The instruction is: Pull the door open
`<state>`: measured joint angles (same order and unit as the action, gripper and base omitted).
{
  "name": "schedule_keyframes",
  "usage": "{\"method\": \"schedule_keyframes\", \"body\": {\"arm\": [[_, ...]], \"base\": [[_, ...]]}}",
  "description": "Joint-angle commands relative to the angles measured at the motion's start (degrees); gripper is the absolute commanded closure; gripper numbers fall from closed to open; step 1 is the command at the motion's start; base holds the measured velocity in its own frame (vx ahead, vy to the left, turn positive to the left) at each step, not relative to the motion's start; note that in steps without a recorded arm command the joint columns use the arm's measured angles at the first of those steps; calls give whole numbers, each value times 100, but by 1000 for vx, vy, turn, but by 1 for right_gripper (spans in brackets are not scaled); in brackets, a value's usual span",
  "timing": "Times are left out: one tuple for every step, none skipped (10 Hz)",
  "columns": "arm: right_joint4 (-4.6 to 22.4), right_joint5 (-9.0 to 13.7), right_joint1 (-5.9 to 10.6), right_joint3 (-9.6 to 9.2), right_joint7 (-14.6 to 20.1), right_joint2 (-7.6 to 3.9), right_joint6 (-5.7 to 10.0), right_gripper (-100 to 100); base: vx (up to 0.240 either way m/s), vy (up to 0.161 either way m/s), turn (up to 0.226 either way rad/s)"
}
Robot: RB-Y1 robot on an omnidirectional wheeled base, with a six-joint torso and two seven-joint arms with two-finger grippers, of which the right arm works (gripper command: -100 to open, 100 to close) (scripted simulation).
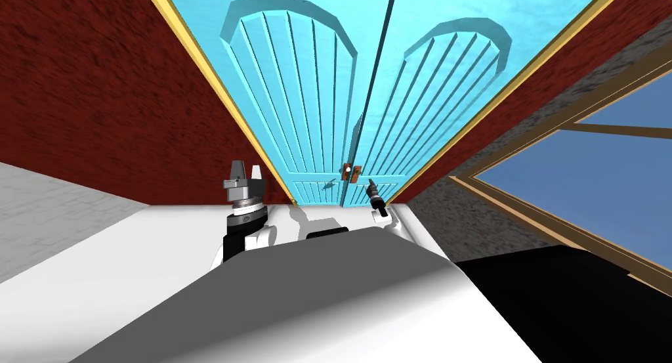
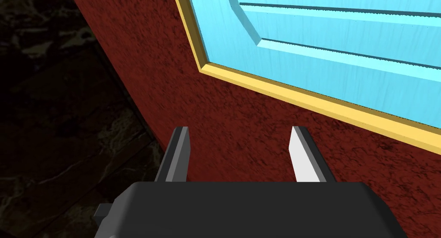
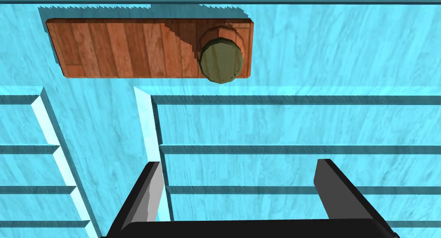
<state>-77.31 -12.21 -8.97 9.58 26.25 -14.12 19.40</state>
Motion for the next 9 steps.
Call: {"method": "schedule_keyframes", "body": {"arm": [[168,20,-9,136,-55,-19,22,-100],[239,39,-31,227,-86,-42,14,-100],[319,58,-20,306,-128,-48,13,-100],[339,62,3,313,-143,-39,17,-100],[351,62,38,304,-157,-23,24,-100],[353,60,88,275,-169,4,35,-100],[347,55,132,242,-175,28,44,-100],[331,46,208,177,-183,71,62,-100],[315,38,264,125,-188,103,75,-100]], "base": [[-20,-64,-127],[29,-76,-70],[111,-96,-92],[169,-70,-8],[184,-38,40],[182,-20,78],[185,13,98],[205,31,110],[215,56,141]]}}
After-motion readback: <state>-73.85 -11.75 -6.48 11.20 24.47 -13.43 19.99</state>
